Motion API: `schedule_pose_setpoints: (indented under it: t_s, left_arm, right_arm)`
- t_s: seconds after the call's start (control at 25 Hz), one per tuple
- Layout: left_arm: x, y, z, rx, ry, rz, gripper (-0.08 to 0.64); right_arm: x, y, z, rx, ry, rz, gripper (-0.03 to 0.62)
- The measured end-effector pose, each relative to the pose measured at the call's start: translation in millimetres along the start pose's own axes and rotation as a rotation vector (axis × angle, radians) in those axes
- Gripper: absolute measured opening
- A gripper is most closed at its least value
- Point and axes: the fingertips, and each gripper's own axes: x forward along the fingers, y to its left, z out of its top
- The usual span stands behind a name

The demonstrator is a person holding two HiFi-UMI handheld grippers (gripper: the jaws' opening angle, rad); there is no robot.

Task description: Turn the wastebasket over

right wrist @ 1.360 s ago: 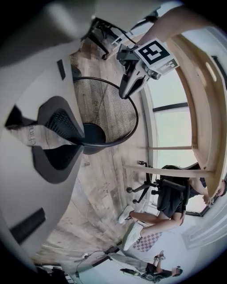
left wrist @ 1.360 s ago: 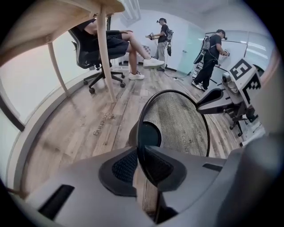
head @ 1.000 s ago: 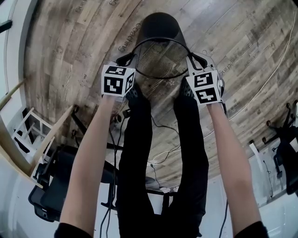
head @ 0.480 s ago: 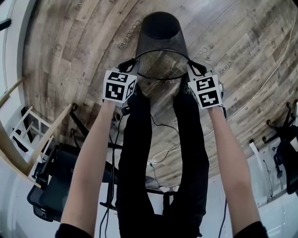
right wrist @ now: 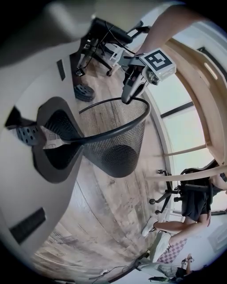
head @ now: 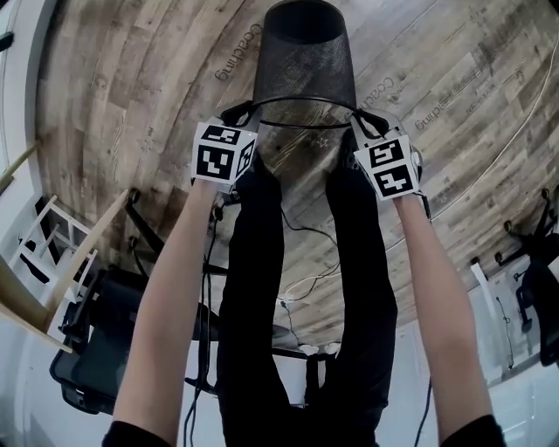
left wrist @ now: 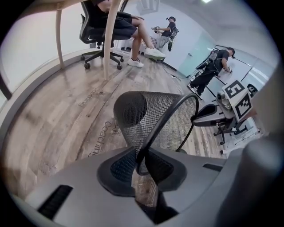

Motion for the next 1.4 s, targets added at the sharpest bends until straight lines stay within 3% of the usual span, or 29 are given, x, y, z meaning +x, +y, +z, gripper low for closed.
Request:
schedule_pose_setpoints:
  t_s: [0.44,1.04,1.4]
  left_arm:
    - [31.3,2.3,-30.8,0.069,0.027,-0.007,0.083]
    - [66.0,-11.4,-82.7,0.145,0.131,-0.040,0.097]
    - [70.8,-6.9,-88.4,0.127,0.136,-0.052,0.106]
  right_arm:
    - [37.9,3.7,-33.0,-0.019,0.024,0.021,0.069]
    - [67.6,7.3,-78.1,-0.082,0.073,-0.004,0.081]
    - [74.8,9.4,-82.5,-0.067,0.082,-0.005,0.086]
